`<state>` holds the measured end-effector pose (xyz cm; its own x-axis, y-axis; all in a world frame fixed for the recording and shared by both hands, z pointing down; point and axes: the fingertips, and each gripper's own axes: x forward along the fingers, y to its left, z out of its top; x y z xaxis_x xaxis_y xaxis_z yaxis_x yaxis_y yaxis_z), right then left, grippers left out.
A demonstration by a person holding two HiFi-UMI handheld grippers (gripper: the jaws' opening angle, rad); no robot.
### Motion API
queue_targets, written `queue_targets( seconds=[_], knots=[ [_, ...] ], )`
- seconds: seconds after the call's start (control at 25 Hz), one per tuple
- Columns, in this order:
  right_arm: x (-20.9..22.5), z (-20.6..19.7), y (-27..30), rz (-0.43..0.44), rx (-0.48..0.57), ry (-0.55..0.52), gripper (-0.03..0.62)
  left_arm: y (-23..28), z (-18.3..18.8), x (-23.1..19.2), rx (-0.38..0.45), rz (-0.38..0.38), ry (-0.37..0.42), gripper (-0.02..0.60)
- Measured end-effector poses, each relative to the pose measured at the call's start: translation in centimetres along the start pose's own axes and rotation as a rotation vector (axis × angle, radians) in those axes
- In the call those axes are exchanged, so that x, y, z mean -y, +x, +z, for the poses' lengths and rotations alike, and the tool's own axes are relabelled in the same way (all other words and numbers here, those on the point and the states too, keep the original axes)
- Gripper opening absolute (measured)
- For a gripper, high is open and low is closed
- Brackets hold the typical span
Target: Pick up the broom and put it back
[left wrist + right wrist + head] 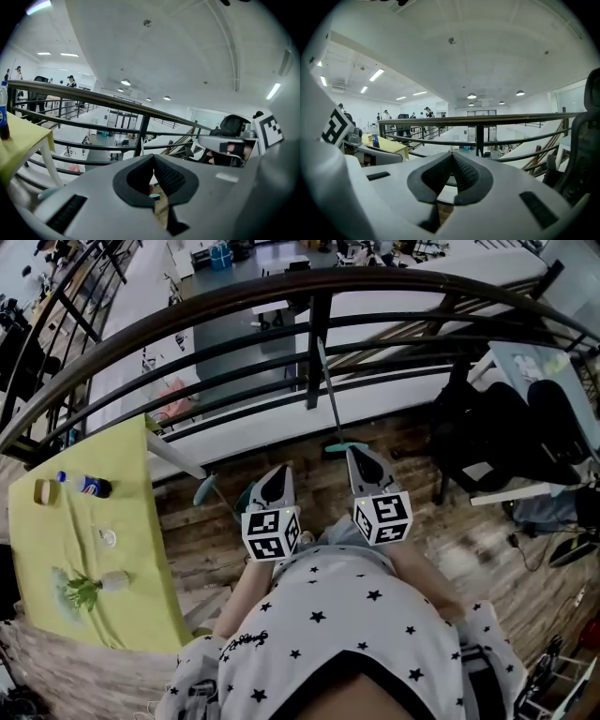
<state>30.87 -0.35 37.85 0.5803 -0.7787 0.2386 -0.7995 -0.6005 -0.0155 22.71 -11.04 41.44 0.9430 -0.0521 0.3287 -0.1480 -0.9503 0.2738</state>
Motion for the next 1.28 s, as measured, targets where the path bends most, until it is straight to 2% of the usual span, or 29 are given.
queue_targets(
  seconds=[0.28, 0.72, 1.28],
  knots=[
    [-0.4, -0.2, 0.2, 0.022, 0.008, 0.012, -0.006, 0.1, 0.2, -0.1, 0.0, 0.008, 0.015, 0.011],
    [0.9, 0.1, 0.6, 0.0, 0.018, 0.027, -0.008, 1.0, 0.7, 0.3, 0.002, 0.003, 0.039, 0.012],
    [-0.6, 0.5, 1.2, 0.026, 0.03, 0.02, -0.008, 0.4, 1.3, -0.1, 0.014, 0.004, 0.044, 0.011]
  ],
)
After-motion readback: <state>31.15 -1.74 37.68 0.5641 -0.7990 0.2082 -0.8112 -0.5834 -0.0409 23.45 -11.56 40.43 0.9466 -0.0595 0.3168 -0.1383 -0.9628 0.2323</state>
